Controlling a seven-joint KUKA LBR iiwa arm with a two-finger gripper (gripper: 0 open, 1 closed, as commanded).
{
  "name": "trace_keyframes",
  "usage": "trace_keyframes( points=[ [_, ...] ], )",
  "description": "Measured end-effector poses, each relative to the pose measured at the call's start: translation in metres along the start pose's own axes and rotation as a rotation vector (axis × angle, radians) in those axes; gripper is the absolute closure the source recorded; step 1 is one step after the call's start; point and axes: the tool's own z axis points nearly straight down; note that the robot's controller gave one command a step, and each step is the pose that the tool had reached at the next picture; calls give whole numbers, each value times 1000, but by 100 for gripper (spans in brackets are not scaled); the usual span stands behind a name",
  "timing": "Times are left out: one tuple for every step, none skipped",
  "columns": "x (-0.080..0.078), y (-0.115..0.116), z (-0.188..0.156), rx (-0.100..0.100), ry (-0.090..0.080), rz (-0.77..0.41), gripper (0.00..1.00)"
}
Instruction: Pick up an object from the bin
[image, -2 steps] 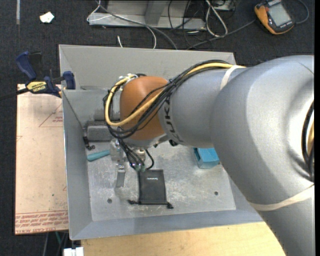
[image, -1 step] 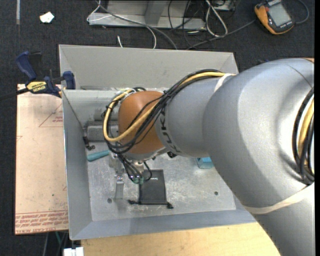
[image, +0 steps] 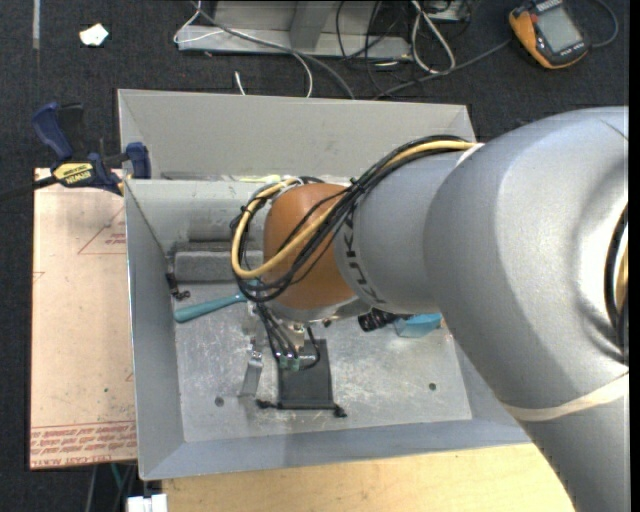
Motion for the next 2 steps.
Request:
trace_keyframes(
  points=[
    [10,-14,-2,-1,-2,-41,0],
    [16,-28,-12,-1,0,-73,0]
  ],
)
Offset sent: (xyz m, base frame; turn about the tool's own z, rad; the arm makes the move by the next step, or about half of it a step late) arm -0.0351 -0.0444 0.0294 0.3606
